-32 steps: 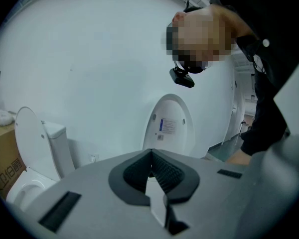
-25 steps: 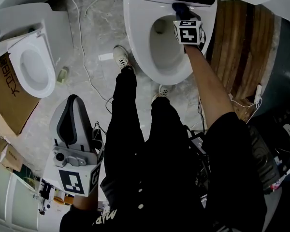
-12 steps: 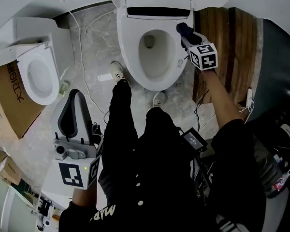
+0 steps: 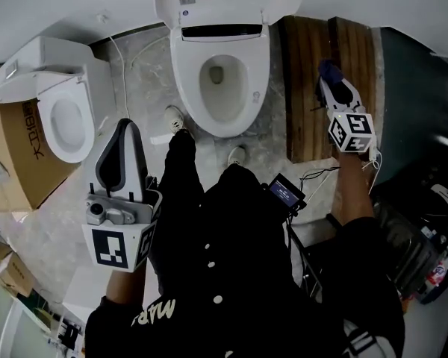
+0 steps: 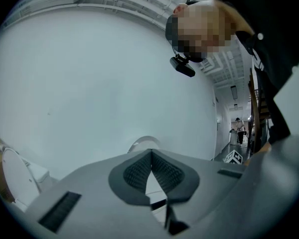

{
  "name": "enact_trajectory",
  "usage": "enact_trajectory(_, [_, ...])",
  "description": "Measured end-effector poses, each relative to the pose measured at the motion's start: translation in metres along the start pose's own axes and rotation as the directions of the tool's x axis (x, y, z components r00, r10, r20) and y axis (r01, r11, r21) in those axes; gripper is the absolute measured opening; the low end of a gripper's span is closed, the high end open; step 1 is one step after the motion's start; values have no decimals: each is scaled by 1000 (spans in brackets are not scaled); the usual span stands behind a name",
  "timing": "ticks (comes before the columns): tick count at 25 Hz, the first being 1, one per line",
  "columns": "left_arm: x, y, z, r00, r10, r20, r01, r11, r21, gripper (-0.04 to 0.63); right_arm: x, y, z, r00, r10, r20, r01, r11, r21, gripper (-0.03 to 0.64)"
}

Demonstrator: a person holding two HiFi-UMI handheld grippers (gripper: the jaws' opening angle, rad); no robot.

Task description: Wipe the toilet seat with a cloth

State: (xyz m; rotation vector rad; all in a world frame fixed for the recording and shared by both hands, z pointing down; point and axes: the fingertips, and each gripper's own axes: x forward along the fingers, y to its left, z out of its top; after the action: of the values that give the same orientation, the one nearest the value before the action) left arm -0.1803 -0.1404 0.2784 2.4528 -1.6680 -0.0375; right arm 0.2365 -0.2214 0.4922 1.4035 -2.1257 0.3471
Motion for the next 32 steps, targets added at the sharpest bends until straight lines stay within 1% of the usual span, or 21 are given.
enact_trajectory(3, [-1, -16, 17, 1000, -11, 17, 11, 1000, -7, 8, -41, -21, 18, 996, -64, 55, 62, 997, 35, 98])
enact_trajectory(7, [-9, -32, 42, 997, -40, 73, 37, 998, 46, 8, -96, -34, 43, 983, -125, 134, 118, 991, 57, 98])
enact_trajectory(12, [-23, -38, 70, 993, -41, 109, 30, 994, 101, 8, -161, -41, 77, 949, -199, 246, 171, 977, 129, 97])
enact_trajectory(15, [-32, -38, 86, 991, -25, 133, 8, 992, 126, 8, -196, -43, 95, 916, -242, 319, 206, 968, 144, 97])
enact_trajectory(19, [-49, -44, 101, 985, 18, 173, -38, 993, 115, 8, -244, -50, 108, 850, -322, 417, 268, 946, 184, 97])
enact_trajectory(21, [-62, -50, 105, 982, 35, 186, -57, 992, 113, 8, -268, -52, 108, 818, -351, 456, 279, 935, 218, 97])
enact_trajectory(23, [-75, -56, 108, 978, 54, 200, -76, 992, 105, 8, -289, -54, 106, 794, -362, 489, 275, 931, 242, 97])
enact_trajectory(28, [-101, -80, 116, 968, 75, 239, -105, 988, 113, 8, -328, -54, 95, 754, -374, 539, 261, 925, 277, 97])
enact_trajectory(32, [-117, -101, 119, 960, 87, 267, -122, 985, 120, 8, -349, -56, 85, 740, -372, 561, 252, 926, 283, 97])
